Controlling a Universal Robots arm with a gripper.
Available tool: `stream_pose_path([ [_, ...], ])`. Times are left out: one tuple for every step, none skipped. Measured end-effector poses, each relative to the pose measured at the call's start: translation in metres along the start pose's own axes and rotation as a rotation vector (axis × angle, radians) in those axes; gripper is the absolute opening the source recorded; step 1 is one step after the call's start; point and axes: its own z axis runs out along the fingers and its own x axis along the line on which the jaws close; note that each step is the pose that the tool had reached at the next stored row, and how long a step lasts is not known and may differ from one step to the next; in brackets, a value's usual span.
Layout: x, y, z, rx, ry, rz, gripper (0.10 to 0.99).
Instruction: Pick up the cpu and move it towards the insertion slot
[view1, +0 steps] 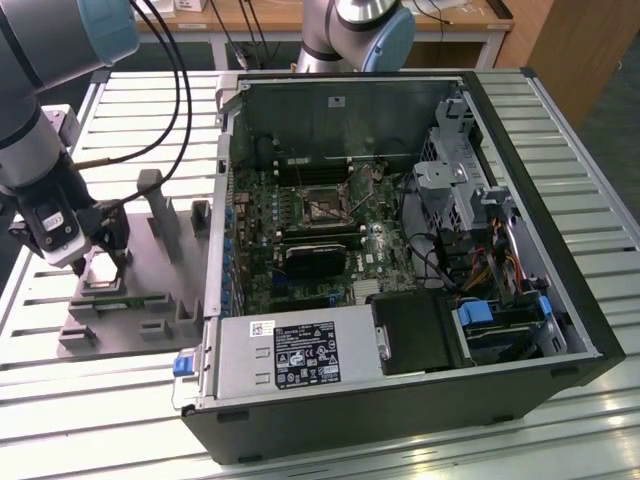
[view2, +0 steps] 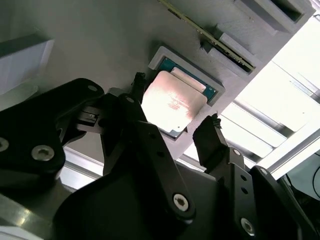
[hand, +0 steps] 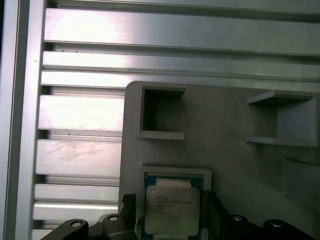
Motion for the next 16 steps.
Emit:
stream_pose_path([
  [0.0,-0.0001,0.0007,0.0,-0.0004,0.002,0.663],
  [0.0,-0.0001,0.0015,0.0,-0.0006,0.005,0.663],
  [0.0001,-0.0001,0.0021,0.0,-0.0005,0.007,0.663],
  [0.0,-0.0001,0.0023,0.0,-0.0005,0.007,0.663],
  [-0.0002,-0.0001,0.0025,0.0,-0.0005,0.007,0.663],
  [-0.0005,-0.0001,0.0028,0.0,-0.0007,0.007,0.663],
  [-0.0011,-0.0001,0.003,0.0,-0.0008,0.007,0.663],
  [-0.002,-0.0002,0.0031,0.0,-0.0007,0.007,0.663],
  [-0.0024,-0.0001,0.0033,0.0,-0.0009,0.007,0.663],
  [-0.0024,-0.0002,0.0034,0.0,-0.0007,0.007,0.663],
  [-0.0024,-0.0002,0.0039,0.0,-0.0008,0.007,0.663],
  [-0.0024,-0.0002,0.0043,0.0,-0.0007,0.007,0.663],
  [-0.0024,-0.0003,0.0044,0.0,-0.0005,0.007,0.663],
  [-0.0024,-0.0003,0.0046,0.0,-0.0005,0.007,0.663],
  [-0.0024,-0.0003,0.0048,0.0,-0.0006,0.007,0.663],
  [-0.0024,-0.0003,0.0048,0.0,-0.0007,0.007,0.663],
])
